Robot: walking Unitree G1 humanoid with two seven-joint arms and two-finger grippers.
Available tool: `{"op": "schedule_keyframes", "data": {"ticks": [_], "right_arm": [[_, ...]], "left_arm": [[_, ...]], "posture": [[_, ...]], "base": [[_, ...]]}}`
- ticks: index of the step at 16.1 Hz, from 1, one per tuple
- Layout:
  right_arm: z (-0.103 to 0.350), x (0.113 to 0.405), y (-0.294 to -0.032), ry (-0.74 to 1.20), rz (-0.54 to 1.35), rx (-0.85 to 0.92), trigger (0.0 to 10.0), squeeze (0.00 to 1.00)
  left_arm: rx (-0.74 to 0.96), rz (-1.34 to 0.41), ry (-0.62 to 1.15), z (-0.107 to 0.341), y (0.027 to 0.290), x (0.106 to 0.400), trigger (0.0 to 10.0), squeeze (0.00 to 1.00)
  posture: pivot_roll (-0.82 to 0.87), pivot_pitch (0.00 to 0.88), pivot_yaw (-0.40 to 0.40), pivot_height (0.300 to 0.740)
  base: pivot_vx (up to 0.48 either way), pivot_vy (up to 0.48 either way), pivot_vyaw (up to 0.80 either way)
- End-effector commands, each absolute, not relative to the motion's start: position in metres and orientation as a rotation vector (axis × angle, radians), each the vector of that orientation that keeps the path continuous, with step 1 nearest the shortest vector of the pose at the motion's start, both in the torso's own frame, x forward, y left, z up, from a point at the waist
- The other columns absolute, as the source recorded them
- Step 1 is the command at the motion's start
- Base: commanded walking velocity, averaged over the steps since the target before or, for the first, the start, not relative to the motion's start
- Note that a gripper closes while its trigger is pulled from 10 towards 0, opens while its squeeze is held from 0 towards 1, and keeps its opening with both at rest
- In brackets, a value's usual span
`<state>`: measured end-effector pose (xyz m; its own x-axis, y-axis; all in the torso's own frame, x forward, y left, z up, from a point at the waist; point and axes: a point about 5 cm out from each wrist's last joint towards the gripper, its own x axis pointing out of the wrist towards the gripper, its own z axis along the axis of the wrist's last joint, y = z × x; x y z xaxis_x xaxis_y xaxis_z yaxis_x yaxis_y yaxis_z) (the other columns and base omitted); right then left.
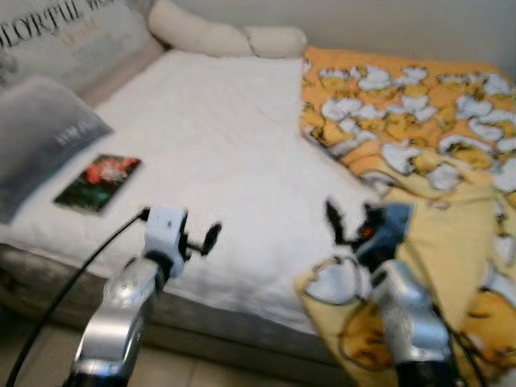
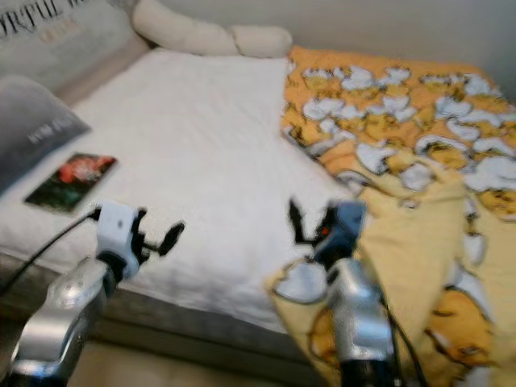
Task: Clean up the room
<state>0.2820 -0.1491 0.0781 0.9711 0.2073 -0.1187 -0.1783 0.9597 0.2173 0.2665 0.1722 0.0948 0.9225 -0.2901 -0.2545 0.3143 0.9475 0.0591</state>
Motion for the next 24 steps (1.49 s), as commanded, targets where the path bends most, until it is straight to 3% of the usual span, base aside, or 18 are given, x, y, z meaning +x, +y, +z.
{"op": "schedule_keyframes", "data": {"ticks": [1, 9, 24], "right_arm": [[0.077, 0.283, -0.149, 0.16, 0.204, 0.179, 10.0, 0.0], [0.066, 0.287, -0.15, 0.261, 0.128, 0.184, 10.0, 0.0], [0.066, 0.289, -0.152, 0.269, 0.101, 0.195, 10.0, 0.0]], "left_arm": [[0.103, -0.309, 0.231, 0.099, 0.172, 0.269, 10.0, 0.0], [0.118, -0.305, 0.242, 0.097, 0.174, 0.273, 10.0, 0.0], [0.116, -0.293, 0.241, 0.099, 0.177, 0.276, 10.0, 0.0]], "posture": [[0.06, 0.0, 0.044, 0.74], [0.07, 0.0, 0.042, 0.74], [0.07, 0.0, 0.043, 0.74]], "base": [[0.0, -0.48, 0.0], [0.0, -0.06, 0.0], [0.0, 0.315, -0.79]]}}
